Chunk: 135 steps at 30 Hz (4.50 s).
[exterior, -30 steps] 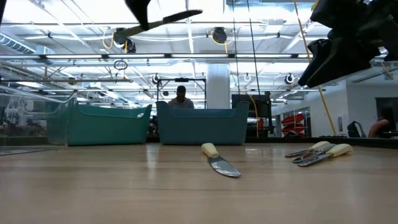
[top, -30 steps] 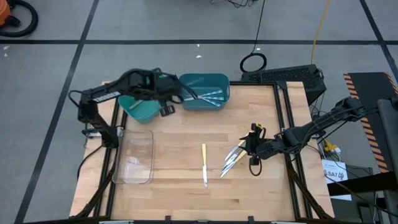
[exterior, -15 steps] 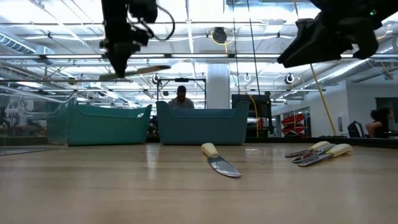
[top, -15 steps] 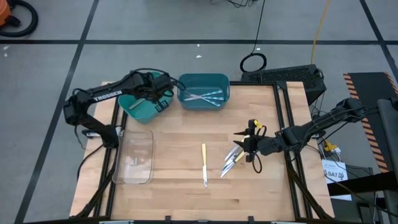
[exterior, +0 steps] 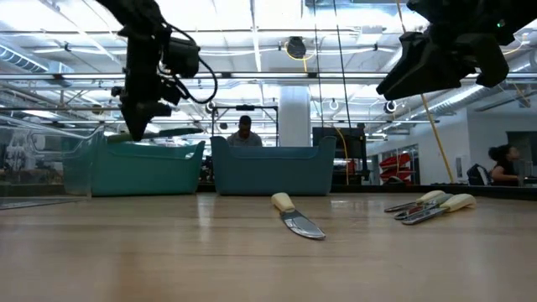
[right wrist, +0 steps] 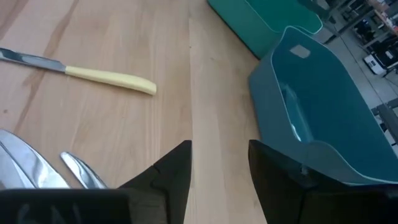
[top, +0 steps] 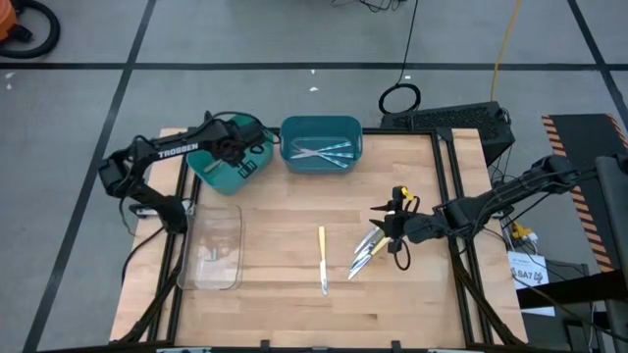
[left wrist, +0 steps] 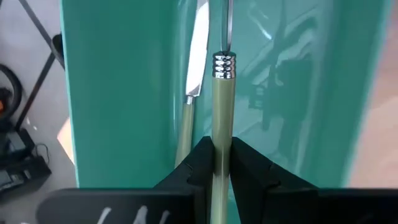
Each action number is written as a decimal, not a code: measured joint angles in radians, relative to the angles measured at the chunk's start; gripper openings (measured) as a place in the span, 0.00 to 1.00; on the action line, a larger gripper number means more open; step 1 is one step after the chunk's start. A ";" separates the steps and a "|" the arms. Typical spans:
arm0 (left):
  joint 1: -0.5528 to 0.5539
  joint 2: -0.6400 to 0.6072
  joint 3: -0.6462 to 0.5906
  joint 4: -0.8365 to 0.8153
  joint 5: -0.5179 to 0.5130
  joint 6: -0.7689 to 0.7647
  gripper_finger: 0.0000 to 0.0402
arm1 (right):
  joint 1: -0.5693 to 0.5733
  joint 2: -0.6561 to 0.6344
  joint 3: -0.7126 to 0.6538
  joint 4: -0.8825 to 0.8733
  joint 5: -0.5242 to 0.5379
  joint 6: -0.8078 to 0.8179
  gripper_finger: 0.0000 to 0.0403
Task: Sort silverware by color (type)
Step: Put the left green table knife into the green bin, then put the green table knife into the green bin
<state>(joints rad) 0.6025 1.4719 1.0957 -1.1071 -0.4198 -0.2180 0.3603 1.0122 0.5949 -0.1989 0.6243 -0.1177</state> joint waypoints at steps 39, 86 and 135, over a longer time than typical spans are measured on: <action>-0.016 -0.007 -0.025 0.006 -0.100 -0.269 0.45 | 0.000 0.000 0.000 -0.017 -0.001 0.013 0.37; -0.952 0.247 -0.025 0.955 -0.316 -0.274 0.45 | -0.034 0.303 0.000 -0.275 -0.231 0.332 0.37; -0.782 0.439 -0.024 1.242 -0.058 0.029 0.45 | 0.008 0.504 0.058 -0.209 -0.414 0.681 0.26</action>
<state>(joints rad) -0.1794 1.9114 1.0713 0.1345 -0.4776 -0.1889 0.3687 1.5160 0.6533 -0.4082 0.2098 0.5633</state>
